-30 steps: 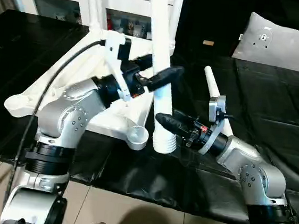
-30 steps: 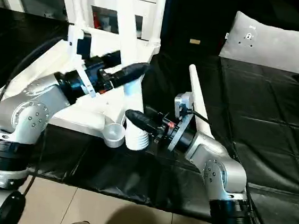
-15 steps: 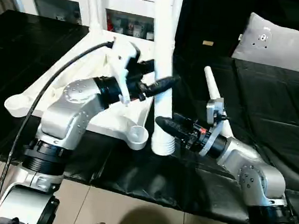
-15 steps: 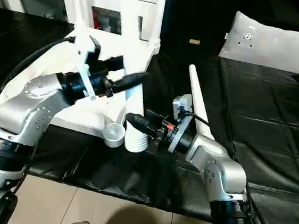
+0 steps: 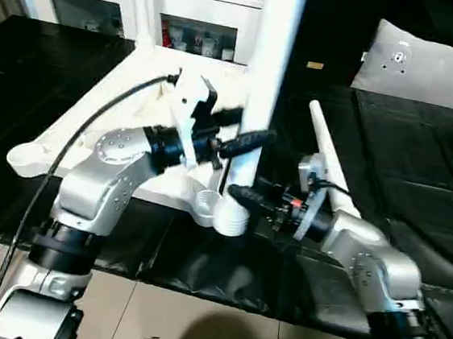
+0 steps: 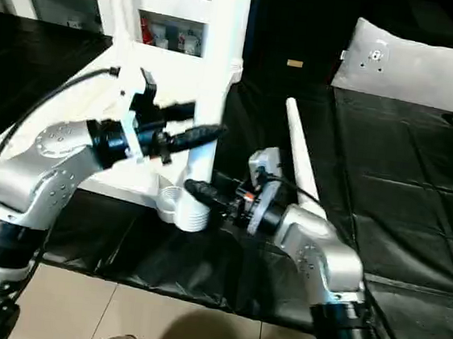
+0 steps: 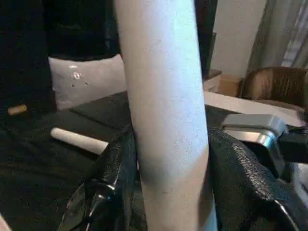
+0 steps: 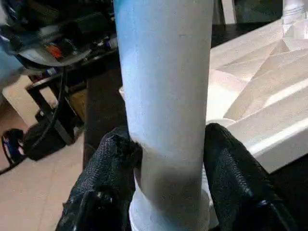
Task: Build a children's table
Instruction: Pick table leg
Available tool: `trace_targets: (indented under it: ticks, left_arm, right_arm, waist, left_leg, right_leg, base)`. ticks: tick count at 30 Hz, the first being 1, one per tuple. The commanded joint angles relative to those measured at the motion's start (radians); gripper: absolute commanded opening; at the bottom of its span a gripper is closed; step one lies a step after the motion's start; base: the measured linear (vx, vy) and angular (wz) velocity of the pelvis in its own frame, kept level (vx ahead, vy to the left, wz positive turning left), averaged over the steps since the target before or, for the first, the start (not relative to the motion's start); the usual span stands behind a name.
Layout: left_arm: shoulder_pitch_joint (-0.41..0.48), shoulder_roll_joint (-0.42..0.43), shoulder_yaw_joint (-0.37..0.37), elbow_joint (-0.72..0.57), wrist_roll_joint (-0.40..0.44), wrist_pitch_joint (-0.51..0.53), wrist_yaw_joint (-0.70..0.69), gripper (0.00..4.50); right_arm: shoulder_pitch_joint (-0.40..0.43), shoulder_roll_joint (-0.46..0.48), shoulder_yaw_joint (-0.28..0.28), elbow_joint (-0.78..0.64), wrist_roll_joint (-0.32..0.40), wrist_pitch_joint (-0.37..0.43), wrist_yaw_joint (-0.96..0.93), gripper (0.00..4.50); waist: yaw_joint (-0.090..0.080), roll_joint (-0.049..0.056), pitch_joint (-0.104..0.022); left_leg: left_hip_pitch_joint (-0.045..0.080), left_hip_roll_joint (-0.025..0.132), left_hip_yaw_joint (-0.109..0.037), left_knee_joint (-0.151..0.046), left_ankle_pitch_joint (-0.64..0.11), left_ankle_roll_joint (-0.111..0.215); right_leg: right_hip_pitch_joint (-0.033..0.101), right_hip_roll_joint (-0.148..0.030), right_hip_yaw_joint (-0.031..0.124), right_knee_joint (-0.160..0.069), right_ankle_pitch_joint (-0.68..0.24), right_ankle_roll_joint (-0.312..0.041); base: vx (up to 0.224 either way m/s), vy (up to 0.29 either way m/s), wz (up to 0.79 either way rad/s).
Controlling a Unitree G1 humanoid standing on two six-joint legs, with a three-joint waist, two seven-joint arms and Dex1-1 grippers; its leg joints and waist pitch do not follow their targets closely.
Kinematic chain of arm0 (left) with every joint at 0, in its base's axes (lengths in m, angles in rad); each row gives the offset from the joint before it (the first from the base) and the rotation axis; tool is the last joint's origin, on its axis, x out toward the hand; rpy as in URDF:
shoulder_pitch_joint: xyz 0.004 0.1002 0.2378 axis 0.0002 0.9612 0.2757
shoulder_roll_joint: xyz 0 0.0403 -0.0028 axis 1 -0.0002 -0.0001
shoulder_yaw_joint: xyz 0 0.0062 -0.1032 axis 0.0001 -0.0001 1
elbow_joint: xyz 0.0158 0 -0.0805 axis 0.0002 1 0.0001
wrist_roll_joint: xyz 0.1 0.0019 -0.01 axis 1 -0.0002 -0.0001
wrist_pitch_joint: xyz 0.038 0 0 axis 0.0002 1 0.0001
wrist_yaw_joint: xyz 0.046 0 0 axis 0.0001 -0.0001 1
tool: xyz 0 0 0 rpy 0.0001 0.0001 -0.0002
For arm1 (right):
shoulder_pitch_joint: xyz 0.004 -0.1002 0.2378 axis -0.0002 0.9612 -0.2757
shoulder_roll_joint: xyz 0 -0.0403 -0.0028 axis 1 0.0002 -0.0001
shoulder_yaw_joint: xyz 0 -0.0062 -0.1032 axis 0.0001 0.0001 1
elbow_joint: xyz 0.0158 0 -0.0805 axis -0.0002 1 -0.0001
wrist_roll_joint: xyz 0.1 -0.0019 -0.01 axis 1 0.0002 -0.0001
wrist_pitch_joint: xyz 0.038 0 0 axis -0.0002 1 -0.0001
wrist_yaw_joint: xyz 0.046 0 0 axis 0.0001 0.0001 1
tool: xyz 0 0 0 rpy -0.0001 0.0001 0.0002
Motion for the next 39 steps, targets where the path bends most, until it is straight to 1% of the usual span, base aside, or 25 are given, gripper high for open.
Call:
trace_targets:
  ticks: [1,5,6,7,8,11,12,14,15,16,17,18,19,21,22,23,24,25,26,27,28,29,33,36,39]
  left_arm:
    - [0.024,-0.005,-0.022,-0.026,-0.022,0.052,-0.027,2.0]
    - [0.026,-0.01,-0.034,-0.027,-0.013,0.073,-0.01,1.86]
    - [0.024,-0.01,-0.037,-0.024,-0.01,0.079,-0.004,1.85]
    - [0.023,-0.01,-0.038,-0.022,-0.006,0.086,0.004,1.85]
    - [0.02,-0.011,-0.038,-0.018,-0.002,0.102,0.02,1.84]
    - [0.016,-0.02,-0.027,-0.01,0.001,0.118,0.044,1.83]
    - [0.011,-0.033,-0.016,-0.001,0.002,0.123,0.061,1.83]
    - [0.008,-0.042,-0.011,0.006,0.005,0.119,0.074,1.83]
    - [0.003,-0.058,-0.001,0.016,0.005,0.111,0.092,1.82]
    - [0.0,-0.071,0.012,0.022,-0.001,0.104,0.107,1.82]
    - [-0.001,-0.077,0.018,0.023,-0.004,0.102,0.113,1.82]
    - [-0.002,-0.09,0.035,0.024,-0.017,0.104,0.131,1.82]
    - [-0.002,-0.091,0.037,0.023,-0.02,0.105,0.133,1.82]
    - [0.002,-0.091,0.04,0.021,-0.023,0.112,0.135,1.82]
    - [0.002,-0.091,0.04,0.021,-0.023,0.112,0.135,1.82]
    - [0.006,-0.092,0.041,0.019,-0.021,0.116,0.135,1.82]
    - [0.008,-0.092,0.042,0.019,-0.019,0.118,0.135,1.82]
    - [0.008,-0.094,0.044,0.02,-0.019,0.121,0.137,1.82]
    - [0.007,-0.096,0.046,0.022,-0.02,0.123,0.138,1.82]
    - [0.006,-0.098,0.05,0.024,-0.02,0.125,0.14,1.82]
    - [0.003,-0.103,0.057,0.028,-0.024,0.13,0.145,1.82]
    - [0.002,-0.106,0.062,0.03,-0.027,0.133,0.149,1.82]
    - [-0.008,-0.114,0.07,0.044,-0.027,0.133,0.16,1.82]
    - [-0.009,-0.118,0.07,0.046,-0.025,0.132,0.162,1.82]
    - [-0.01,-0.121,0.072,0.048,-0.021,0.131,0.163,1.82]
  right_arm:
    - [-0.035,-0.007,-0.05,0.006,0.003,-0.039,-0.036,1.82]
    - [-0.043,-0.003,-0.052,0.018,-0.006,-0.05,-0.038,1.82]
    - [-0.047,-0.004,-0.05,0.023,-0.008,-0.056,-0.036,1.82]
    - [-0.048,-0.006,-0.046,0.025,-0.012,-0.06,-0.033,1.82]
    - [-0.051,-0.008,-0.041,0.03,-0.02,-0.067,-0.029,1.82]
    - [-0.053,-0.008,-0.04,0.032,-0.026,-0.072,-0.028,1.82]
    - [-0.056,-0.01,-0.04,0.035,-0.03,-0.078,-0.028,1.82]
    - [-0.058,-0.011,-0.042,0.038,-0.029,-0.079,-0.026,1.82]
    - [-0.062,-0.013,-0.044,0.043,-0.028,-0.078,-0.024,1.82]
    - [-0.066,-0.013,-0.045,0.045,-0.026,-0.076,-0.023,1.82]
    - [-0.068,-0.013,-0.046,0.046,-0.026,-0.076,-0.023,1.82]
    - [-0.074,-0.014,-0.047,0.051,-0.025,-0.076,-0.023,1.82]
    - [-0.075,-0.014,-0.047,0.052,-0.025,-0.076,-0.023,1.82]
    - [-0.078,-0.014,-0.049,0.052,-0.026,-0.077,-0.025,1.82]
    - [-0.078,-0.014,-0.049,0.052,-0.026,-0.077,-0.025,1.82]
    - [-0.077,-0.013,-0.051,0.05,-0.029,-0.079,-0.027,1.82]
    - [-0.075,-0.012,-0.052,0.049,-0.03,-0.081,-0.03,1.82]
    - [-0.074,-0.012,-0.053,0.048,-0.031,-0.082,-0.033,1.82]
    - [-0.072,-0.012,-0.053,0.045,-0.031,-0.083,-0.036,1.82]
    - [-0.071,-0.012,-0.054,0.044,-0.031,-0.084,-0.039,1.82]
    - [-0.07,-0.012,-0.056,0.043,-0.032,-0.086,-0.045,1.82]
    - [-0.07,-0.011,-0.057,0.044,-0.033,-0.087,-0.048,1.82]
    - [-0.072,-0.012,-0.063,0.048,-0.044,-0.095,-0.066,1.82]
    - [-0.076,-0.011,-0.063,0.056,-0.052,-0.102,-0.075,1.82]
    - [-0.081,-0.01,-0.062,0.063,-0.056,-0.106,-0.08,1.82]
  waist:
    - [0.0,0.002,-0.068]
    - [0.0,0.001,-0.067]
    - [0.0,-0.001,-0.067]
    - [0.001,0.001,-0.068]
    - [-0.001,-0.001,-0.068]
    - [0.0,-0.001,-0.067]
    - [0.0,-0.006,-0.067]
    - [0.001,-0.004,-0.067]
    - [0.002,-0.011,-0.067]
    - [0.001,-0.014,-0.068]
    - [0.002,-0.012,-0.068]
    - [0.0,-0.013,-0.069]
    - [-0.001,-0.013,-0.069]
    - [0.0,-0.014,-0.069]
    - [-0.001,-0.008,-0.069]
    - [-0.001,-0.006,-0.069]
    - [-0.001,-0.008,-0.069]
    - [0.0,-0.002,-0.069]
    - [-0.002,-0.004,-0.068]
    - [-0.001,0.002,-0.068]
    - [-0.003,-0.003,-0.068]
    - [-0.002,-0.004,-0.069]
    - [-0.002,-0.002,-0.069]
    - [-0.003,-0.005,-0.069]
    - [-0.002,-0.005,-0.069]
  left_leg:
    - [0.034,0.059,-0.021,-0.068,-0.168,-0.019]
    - [0.034,0.058,-0.022,-0.069,-0.176,-0.018]
    - [0.033,0.058,-0.022,-0.069,-0.175,-0.017]
    - [0.034,0.059,-0.022,-0.069,-0.171,-0.017]
    - [0.034,0.059,-0.022,-0.069,-0.173,-0.017]
    - [0.034,0.059,-0.022,-0.068,-0.171,-0.015]
    - [0.033,0.058,-0.021,-0.068,-0.163,-0.011]
    - [0.033,0.058,-0.021,-0.067,-0.159,-0.01]
    - [0.032,0.057,-0.019,-0.065,-0.147,-0.001]
    - [0.032,0.058,-0.019,-0.065,-0.143,0.001]
    - [0.032,0.058,-0.019,-0.064,-0.141,0.002]
    - [0.031,0.059,-0.019,-0.064,-0.135,0.004]
    - [0.033,0.059,-0.019,-0.064,-0.134,0.008]
    - [0.03,0.057,-0.019,-0.063,-0.125,0.016]
    - [0.031,0.057,-0.019,-0.062,-0.131,0.015]
    - [0.032,0.058,-0.02,-0.063,-0.132,0.014]
    - [0.032,0.058,-0.02,-0.063,-0.135,0.012]
    - [0.033,0.058,-0.021,-0.064,-0.141,0.009]
    - [0.033,0.059,-0.02,-0.064,-0.147,0.007]
    - [0.034,0.059,-0.022,-0.065,-0.157,0.0]
    - [0.034,0.059,-0.021,-0.066,-0.162,-0.004]
    - [0.034,0.059,-0.021,-0.065,-0.161,-0.004]
    - [0.034,0.058,-0.021,-0.065,-0.16,-0.004]
    - [0.033,0.058,-0.022,-0.065,-0.151,-0.002]
    - [0.033,0.058,-0.021,-0.064,-0.15,0.003]
  right_leg:
    - [0.028,-0.087,0.041,-0.073,0.015,-0.231]
    - [0.028,-0.087,0.042,-0.075,-0.006,-0.224]
    - [0.029,-0.087,0.042,-0.077,-0.012,-0.22]
    - [0.028,-0.087,0.042,-0.076,-0.007,-0.22]
    - [0.028,-0.086,0.041,-0.075,-0.007,-0.221]
    - [0.028,-0.087,0.042,-0.077,-0.008,-0.221]
    - [0.029,-0.086,0.042,-0.077,-0.005,-0.221]
    - [0.029,-0.088,0.042,-0.077,-0.006,-0.222]
    - [0.03,-0.089,0.043,-0.077,-0.011,-0.221]
    - [0.031,-0.088,0.043,-0.078,-0.009,-0.22]
    - [0.03,-0.089,0.042,-0.077,-0.007,-0.221]
    - [0.031,-0.087,0.041,-0.075,0.004,-0.223]
    - [0.03,-0.087,0.041,-0.075,0.015,-0.225]
    - [0.031,-0.087,0.042,-0.074,0.027,-0.225]
    - [0.03,-0.086,0.042,-0.076,0.021,-0.223]
    - [0.03,-0.086,0.041,-0.075,0.022,-0.223]
    - [0.03,-0.085,0.041,-0.075,0.024,-0.223]
    - [0.029,-0.085,0.041,-0.075,0.02,-0.224]
    - [0.029,-0.085,0.041,-0.077,0.017,-0.224]
    - [0.028,-0.085,0.041,-0.076,0.012,-0.225]
    - [0.029,-0.084,0.041,-0.077,0.015,-0.225]
    - [0.03,-0.085,0.042,-0.077,0.017,-0.226]
    - [0.03,-0.085,0.041,-0.077,0.022,-0.227]
    - [0.032,-0.084,0.041,-0.075,0.036,-0.227]
    - [0.031,-0.085,0.041,-0.075,0.04,-0.229]
  base:
    - [0.0,0.0,0.0]
    - [0.0,0.0,0.0]
    - [0.0,0.0,0.0]
    - [0.0,0.0,0.0]
    - [0.0,0.0,0.0]
    - [0.0,0.0,0.0]
    - [0.0,0.0,0.0]
    - [0.0,0.0,0.0]
    - [0.0,0.0,0.0]
    - [0.0,0.0,0.0]
    - [0.0,0.0,0.0]
    - [0.0,0.0,0.0]
    - [0.0,0.0,0.0]
    - [0.0,0.0,0.0]
    - [0.0,0.0,0.0]
    - [0.0,0.0,0.0]
    - [0.0,0.0,0.0]
    - [0.0,0.0,0.0]
    - [0.0,0.0,0.0]
    - [0.0,0.0,0.0]
    - [0.0,0.0,0.0]
    - [0.0,0.0,0.0]
    - [0.0,0.0,0.0]
    - [0.0,0.0,0.0]
    - [0.0,0.0,0.0]
